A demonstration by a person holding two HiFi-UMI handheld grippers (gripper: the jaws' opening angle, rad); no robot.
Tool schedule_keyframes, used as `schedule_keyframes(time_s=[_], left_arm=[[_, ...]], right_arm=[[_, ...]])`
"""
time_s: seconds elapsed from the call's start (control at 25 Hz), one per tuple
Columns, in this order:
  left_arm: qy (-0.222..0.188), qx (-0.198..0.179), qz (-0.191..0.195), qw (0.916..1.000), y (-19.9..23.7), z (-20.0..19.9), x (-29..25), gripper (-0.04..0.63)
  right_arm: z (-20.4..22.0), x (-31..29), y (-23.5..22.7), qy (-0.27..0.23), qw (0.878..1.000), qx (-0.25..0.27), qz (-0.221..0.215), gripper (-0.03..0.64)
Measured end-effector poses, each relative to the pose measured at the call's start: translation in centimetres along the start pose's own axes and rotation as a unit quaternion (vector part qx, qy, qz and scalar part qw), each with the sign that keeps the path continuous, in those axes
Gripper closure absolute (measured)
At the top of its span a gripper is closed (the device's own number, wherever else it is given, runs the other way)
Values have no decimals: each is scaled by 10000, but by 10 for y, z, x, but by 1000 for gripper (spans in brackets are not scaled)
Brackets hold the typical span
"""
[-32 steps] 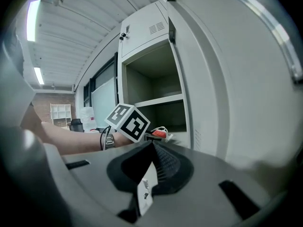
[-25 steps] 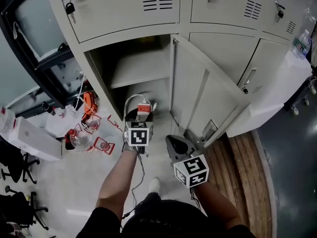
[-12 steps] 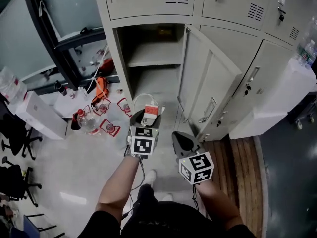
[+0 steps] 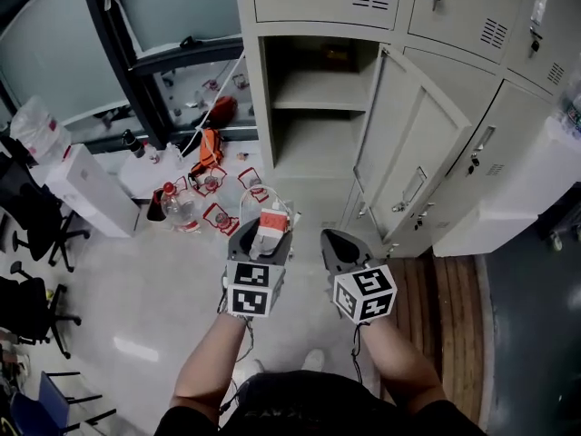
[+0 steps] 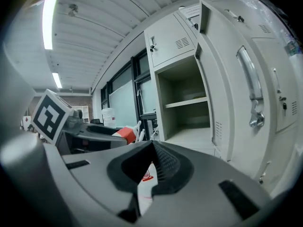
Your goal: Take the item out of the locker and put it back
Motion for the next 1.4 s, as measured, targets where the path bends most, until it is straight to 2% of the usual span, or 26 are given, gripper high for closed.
schedule_keyframes(time_s=[0.44,0.76,1.12,1.4], left_arm=[[38,-52,141,9999,75,40,69,327],[34,-94,339,9994,111,64,109,327],[-11,-156,524,9985,116,78,133,327],[-26,-226,596,9980,102,72,132,327]], right_arm=[[3,-35,81,-69,9996,-29,254,620],[9,-36,142,-95,9987,-14,500,620],[20,-21,171,-125,9973,-51,720,620],[19,-6,165,-163,9966,-73,801,620]])
Point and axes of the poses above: the fingertips, and each gripper's own axes: x backward along the fingers, y to its left, z out of its underside, the point moved 8 cm from there along x, backward along the fingers, and after that the axes turned 8 degrees about -z, right-handed, at the moved point
